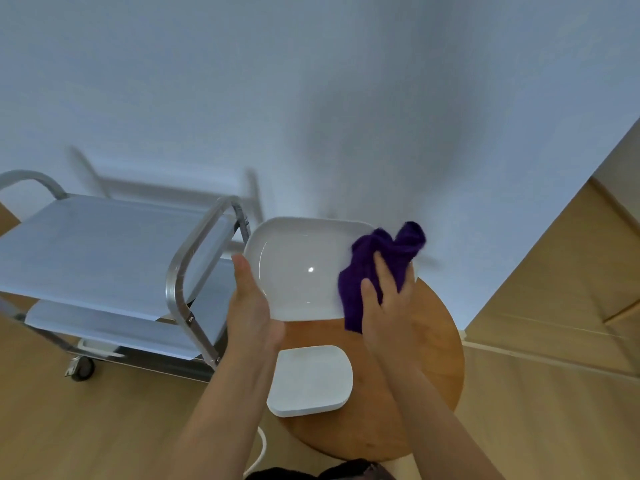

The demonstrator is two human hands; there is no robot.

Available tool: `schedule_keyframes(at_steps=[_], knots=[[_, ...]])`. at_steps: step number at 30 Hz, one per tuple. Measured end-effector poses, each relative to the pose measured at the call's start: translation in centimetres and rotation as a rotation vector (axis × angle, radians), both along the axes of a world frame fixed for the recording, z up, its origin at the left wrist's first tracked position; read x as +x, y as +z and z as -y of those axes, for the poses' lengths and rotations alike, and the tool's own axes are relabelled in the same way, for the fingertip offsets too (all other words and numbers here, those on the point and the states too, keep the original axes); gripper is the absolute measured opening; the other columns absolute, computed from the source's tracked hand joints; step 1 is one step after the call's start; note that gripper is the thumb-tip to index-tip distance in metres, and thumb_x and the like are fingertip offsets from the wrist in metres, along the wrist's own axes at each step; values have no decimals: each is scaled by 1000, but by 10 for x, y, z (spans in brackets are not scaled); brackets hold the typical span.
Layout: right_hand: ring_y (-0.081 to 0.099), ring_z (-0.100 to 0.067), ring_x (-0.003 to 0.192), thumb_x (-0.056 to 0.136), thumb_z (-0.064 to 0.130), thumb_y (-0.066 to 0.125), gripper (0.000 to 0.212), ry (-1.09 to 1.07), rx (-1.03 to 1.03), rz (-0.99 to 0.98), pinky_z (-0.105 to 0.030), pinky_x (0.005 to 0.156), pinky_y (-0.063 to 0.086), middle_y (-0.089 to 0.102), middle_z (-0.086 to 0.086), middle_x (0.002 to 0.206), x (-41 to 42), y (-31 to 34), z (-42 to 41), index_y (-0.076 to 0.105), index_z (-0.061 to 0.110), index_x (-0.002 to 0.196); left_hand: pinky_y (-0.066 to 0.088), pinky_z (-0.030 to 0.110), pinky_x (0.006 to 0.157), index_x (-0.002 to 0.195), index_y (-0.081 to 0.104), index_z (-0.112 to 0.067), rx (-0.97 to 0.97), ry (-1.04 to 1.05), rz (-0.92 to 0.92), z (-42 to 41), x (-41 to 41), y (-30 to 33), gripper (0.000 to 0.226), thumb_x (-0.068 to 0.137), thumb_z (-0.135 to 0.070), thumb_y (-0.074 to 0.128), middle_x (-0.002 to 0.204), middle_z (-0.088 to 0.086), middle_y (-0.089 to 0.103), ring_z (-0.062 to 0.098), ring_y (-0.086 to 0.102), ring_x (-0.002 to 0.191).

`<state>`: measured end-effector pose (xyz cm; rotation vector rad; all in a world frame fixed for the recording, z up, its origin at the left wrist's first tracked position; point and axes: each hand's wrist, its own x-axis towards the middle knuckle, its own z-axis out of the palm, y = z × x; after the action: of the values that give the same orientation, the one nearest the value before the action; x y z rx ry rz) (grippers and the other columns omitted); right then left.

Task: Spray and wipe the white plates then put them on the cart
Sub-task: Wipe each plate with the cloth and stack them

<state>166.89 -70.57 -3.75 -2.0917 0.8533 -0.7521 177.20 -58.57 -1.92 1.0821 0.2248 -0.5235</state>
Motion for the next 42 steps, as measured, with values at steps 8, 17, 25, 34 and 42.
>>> schedule_keyframes(at_steps=[8,17,25,34,42], knots=[[59,-22,105,82,3,67,65,253,800,249,-31,74,57,58,3,123,-5,19,43,42,43,129,45,45,103,127,56,-20,194,-50,-18,-12,22,-12,66,84,-69,44,127,4,63,23,58,118],[64,-22,93,79,3,69,36,191,776,219,-37,76,55,68,1,99,16,7,27,61,30,102,55,31,72,95,64,-22,37,15,28,-9,33,11,40,86,-60,56,82,1,72,15,65,79],[59,-8,94,82,15,70,51,-88,770,380,-27,75,52,58,18,107,16,-19,-28,44,39,118,48,50,97,134,46,-21,365,11,231,15,-22,-24,50,100,-52,27,121,5,58,27,56,114],[60,-19,99,78,16,73,53,71,686,310,-44,84,54,59,7,109,18,26,18,44,37,116,40,9,50,76,58,-15,488,-163,759,-1,12,0,39,103,-30,35,59,-12,56,-4,48,51],[59,-6,93,81,12,70,40,-148,616,523,-29,83,52,61,15,99,32,37,29,51,35,108,54,22,67,102,70,-17,213,-126,436,-7,8,-2,28,96,-36,50,90,-3,71,8,66,78]])
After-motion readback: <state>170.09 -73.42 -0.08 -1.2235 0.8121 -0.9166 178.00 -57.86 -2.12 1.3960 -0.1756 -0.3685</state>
